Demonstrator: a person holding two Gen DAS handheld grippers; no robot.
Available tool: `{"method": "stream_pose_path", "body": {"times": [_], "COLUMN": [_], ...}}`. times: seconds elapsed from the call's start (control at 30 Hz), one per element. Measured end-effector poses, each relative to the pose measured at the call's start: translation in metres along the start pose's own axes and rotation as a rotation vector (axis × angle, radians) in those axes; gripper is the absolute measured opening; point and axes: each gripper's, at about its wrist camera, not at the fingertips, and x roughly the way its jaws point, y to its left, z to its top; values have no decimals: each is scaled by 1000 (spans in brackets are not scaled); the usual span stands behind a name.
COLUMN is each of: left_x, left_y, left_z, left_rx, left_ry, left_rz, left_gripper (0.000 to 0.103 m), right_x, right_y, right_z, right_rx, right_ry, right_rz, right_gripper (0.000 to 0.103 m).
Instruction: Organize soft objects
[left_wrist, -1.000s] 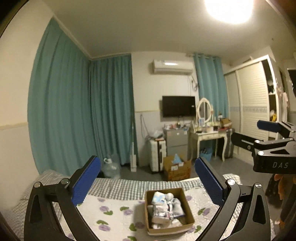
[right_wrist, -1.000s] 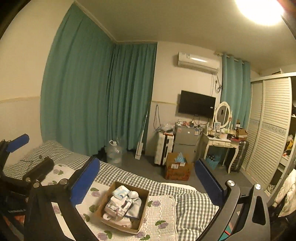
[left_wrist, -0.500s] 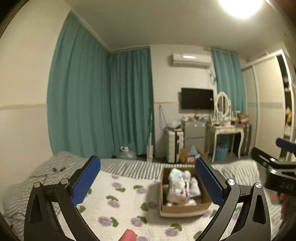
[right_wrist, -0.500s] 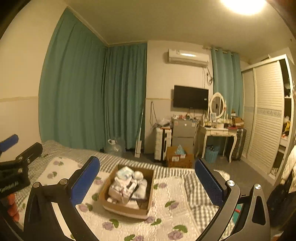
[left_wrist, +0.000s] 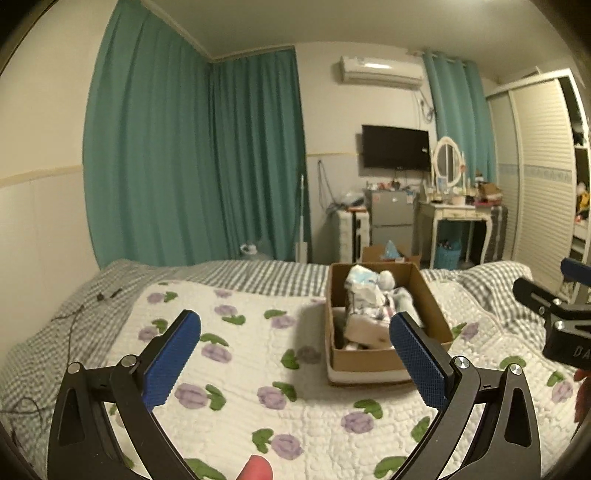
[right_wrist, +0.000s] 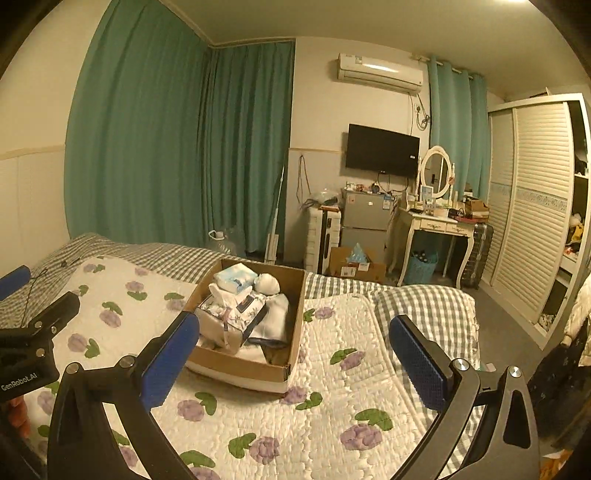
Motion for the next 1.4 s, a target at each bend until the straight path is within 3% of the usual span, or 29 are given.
{"method": "stream_pose_path", "body": {"times": [1.4], "left_x": [-7], "left_y": [6], "left_z": [2], "left_rx": [-8], "left_ry": [-2], "left_rz": [-6], "left_gripper": [103], "right_x": [1], "right_y": [7], "right_z": [-5], "right_rx": [-15], "right_ry": [22], "right_rz": [-24], "right_gripper": [103]}}
